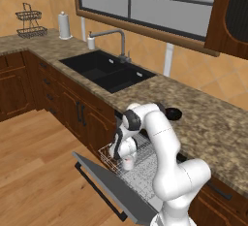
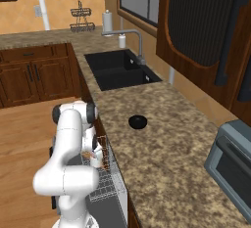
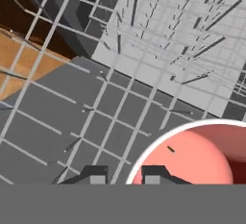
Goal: Pick up the cup and bowl from the counter, place them in the dishwasher, and close the dishwasher door.
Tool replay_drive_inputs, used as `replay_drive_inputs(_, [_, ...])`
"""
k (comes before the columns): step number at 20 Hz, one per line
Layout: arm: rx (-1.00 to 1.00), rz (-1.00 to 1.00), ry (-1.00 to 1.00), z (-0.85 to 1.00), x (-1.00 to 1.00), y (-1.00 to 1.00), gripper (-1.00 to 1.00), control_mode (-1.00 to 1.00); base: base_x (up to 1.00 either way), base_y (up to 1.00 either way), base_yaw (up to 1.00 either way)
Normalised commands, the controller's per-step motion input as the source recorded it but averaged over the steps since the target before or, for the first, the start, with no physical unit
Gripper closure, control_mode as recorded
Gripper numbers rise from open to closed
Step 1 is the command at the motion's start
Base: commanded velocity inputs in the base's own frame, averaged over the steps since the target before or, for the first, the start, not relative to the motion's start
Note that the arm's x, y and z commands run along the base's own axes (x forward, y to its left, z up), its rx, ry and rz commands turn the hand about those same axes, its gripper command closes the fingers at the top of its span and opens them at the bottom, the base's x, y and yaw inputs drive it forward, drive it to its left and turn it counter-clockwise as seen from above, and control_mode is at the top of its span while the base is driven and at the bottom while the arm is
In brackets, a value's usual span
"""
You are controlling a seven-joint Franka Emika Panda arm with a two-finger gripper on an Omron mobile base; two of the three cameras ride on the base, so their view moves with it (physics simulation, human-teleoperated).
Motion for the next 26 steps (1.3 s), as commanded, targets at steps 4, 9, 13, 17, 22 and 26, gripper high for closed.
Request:
replay_drive_inputs(4, [0.0,0.0,-0.14,0.08,-0.24,0.0,-1.0,-1.0,0.0,0.0,0.0])
replay_drive_inputs(9, [0.0,0.0,-0.18,0.35,-0.24,0.03,-1.0,-1.0,0.0,0.0,0.0])
replay_drive_inputs(13, [0.0,0.0,-0.15,0.67,-0.35,0.05,-1.0,-1.0,0.0,0.0,0.0])
replay_drive_inputs(17, [-0.06,0.0,-0.11,0.95,-0.48,0.34,-1.0,-1.0,0.0,0.0,0.0])
replay_drive_inputs(22, [-0.09,0.07,-0.05,1.0,-0.54,0.25,-1.0,-1.0,0.0,0.0,0.0])
replay_drive_inputs(26, [-0.03,0.16,0.0,1.0,-0.44,0.58,-1.0,-1.0,0.0,0.0,0.0])
